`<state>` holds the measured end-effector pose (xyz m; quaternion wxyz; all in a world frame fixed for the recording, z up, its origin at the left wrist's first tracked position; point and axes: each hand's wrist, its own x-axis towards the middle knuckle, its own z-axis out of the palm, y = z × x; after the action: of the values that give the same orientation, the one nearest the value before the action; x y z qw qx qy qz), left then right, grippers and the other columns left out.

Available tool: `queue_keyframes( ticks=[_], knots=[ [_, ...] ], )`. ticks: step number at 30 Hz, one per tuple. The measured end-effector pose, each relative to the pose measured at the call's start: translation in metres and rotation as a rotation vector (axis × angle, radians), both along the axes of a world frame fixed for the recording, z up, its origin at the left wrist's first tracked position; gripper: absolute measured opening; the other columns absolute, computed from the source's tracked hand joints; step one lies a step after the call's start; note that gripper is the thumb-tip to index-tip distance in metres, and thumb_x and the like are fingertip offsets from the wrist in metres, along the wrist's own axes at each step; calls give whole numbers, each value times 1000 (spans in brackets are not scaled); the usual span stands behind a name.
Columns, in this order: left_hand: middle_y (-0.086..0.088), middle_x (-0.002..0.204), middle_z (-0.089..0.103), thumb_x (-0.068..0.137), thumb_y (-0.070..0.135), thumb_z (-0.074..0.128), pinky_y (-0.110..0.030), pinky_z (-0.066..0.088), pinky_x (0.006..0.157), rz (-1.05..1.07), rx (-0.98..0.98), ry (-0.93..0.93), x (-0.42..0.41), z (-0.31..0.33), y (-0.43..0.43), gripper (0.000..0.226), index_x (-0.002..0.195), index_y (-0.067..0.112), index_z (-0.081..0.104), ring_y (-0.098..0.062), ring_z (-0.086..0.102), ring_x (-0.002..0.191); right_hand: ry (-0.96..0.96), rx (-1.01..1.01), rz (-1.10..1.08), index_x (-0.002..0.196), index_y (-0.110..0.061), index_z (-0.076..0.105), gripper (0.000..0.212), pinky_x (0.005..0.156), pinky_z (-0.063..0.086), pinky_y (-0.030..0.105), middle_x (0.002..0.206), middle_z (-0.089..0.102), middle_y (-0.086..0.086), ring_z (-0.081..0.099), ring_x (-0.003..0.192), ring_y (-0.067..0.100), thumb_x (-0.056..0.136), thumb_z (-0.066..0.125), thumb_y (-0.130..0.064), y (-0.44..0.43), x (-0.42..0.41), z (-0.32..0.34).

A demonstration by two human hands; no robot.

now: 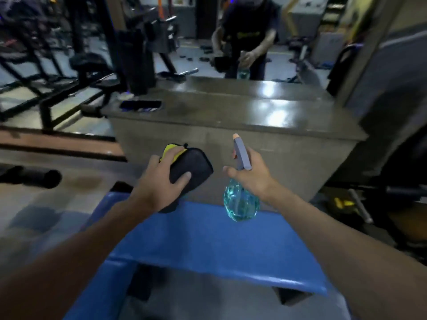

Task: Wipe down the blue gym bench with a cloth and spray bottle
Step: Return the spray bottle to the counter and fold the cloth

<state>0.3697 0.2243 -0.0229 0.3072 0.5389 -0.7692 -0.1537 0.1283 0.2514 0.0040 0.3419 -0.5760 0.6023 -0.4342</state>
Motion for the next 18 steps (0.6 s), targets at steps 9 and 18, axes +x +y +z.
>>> queue_keyframes(
  ticks=[9,18],
  knots=[
    [-7,117,51,91,47,62,-41,46,93,-402,-77,-7,-179,91,-131,58,141,46,33,-27,55,108,47,-208,-400,107,-4,57,28,65,48,28,87,56,3,55,71,18,86,74,-10,-57,-158,85],
    [4,105,47,90,50,62,-40,47,97,-725,-8,-122,-294,119,-239,56,139,51,35,-24,57,104,106,-273,-639,97,8,55,34,69,53,46,75,54,16,56,68,27,84,77,-15,-127,-243,110]
  ],
)
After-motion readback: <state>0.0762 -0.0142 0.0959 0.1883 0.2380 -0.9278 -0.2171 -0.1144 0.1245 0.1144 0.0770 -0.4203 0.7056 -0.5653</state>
